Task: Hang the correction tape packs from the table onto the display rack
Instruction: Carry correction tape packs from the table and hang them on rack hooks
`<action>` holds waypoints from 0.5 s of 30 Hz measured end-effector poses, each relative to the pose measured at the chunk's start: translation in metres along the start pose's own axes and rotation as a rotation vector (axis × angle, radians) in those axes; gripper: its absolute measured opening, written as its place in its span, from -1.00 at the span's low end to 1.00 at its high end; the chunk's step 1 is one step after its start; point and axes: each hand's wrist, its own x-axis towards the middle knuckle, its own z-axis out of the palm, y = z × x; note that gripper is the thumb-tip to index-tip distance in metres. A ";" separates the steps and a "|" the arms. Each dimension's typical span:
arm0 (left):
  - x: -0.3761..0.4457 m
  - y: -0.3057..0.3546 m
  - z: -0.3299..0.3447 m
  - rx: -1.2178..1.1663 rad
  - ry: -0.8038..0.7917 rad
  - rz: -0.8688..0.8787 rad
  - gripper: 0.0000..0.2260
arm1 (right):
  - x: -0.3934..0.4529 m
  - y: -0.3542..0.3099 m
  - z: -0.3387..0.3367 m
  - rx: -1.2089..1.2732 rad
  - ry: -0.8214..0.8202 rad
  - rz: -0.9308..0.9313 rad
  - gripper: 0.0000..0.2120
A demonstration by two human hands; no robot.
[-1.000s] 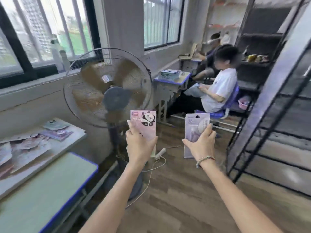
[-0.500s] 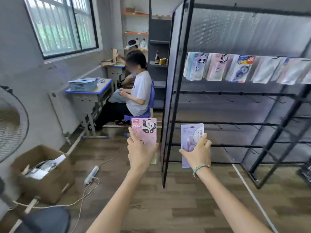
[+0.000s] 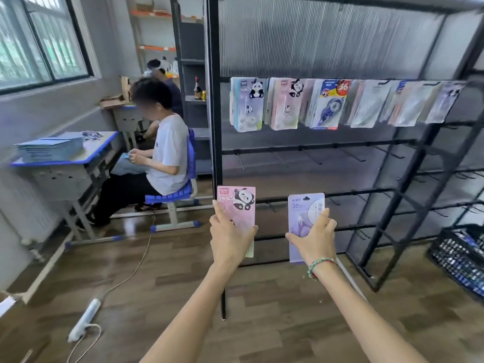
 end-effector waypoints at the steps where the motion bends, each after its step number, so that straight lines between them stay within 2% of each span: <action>1: 0.012 0.002 0.010 0.003 -0.004 -0.004 0.04 | 0.015 0.001 0.004 0.008 -0.002 0.000 0.07; 8: 0.099 0.009 0.072 0.070 0.012 -0.049 0.06 | 0.115 0.001 0.038 0.020 -0.053 -0.014 0.06; 15: 0.152 0.003 0.111 0.085 0.056 -0.124 0.06 | 0.190 0.008 0.065 0.002 -0.144 -0.021 0.07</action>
